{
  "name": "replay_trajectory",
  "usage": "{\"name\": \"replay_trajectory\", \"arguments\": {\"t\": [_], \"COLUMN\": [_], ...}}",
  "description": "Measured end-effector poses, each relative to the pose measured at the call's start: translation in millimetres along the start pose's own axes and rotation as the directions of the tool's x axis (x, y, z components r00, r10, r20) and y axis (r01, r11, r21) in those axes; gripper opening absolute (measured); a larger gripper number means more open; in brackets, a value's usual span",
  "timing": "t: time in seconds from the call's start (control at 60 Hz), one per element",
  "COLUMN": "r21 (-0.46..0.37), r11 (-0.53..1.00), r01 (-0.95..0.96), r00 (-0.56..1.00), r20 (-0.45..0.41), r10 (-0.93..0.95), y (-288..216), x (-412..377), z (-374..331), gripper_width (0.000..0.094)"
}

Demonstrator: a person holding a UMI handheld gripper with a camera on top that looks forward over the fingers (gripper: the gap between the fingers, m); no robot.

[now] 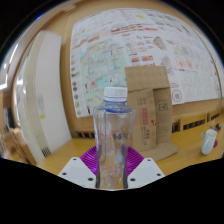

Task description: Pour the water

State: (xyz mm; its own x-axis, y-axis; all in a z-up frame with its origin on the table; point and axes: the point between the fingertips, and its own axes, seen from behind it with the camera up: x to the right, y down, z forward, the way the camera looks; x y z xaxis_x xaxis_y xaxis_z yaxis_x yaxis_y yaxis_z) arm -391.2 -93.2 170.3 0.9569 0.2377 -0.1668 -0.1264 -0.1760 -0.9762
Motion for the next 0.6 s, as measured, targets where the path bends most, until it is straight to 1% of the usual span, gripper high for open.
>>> {"name": "replay_trajectory", "arguments": {"t": [0.1, 0.183, 0.267, 0.367, 0.433, 0.483, 0.6], "r21": [0.056, 0.08, 0.047, -0.018, -0.075, -0.107, -0.146], "r11": [0.979, 0.92, 0.802, 0.583, 0.404, 0.271, 0.017], "r01": [-0.195, -0.384, -0.595, -0.812, -0.912, -0.957, -0.989], "r00": [0.974, 0.902, 0.753, 0.498, 0.3, 0.164, -0.068], "r20": [0.125, 0.248, 0.38, 0.5, 0.55, 0.57, 0.553], "r10": [0.187, 0.354, 0.537, 0.709, 0.779, 0.805, 0.83], "y": [-59.2, -109.5, -150.7, -187.1, -201.5, -207.3, -192.6], "x": [9.6, 26.7, 52.0, 95.2, 131.7, 163.8, 233.7], "z": [-15.6, -29.1, -42.7, -50.2, -57.5, -56.4, -48.2], "gripper_width": [0.0299, 0.0301, 0.0299, 0.0299, 0.03, 0.0299, 0.0298]}}
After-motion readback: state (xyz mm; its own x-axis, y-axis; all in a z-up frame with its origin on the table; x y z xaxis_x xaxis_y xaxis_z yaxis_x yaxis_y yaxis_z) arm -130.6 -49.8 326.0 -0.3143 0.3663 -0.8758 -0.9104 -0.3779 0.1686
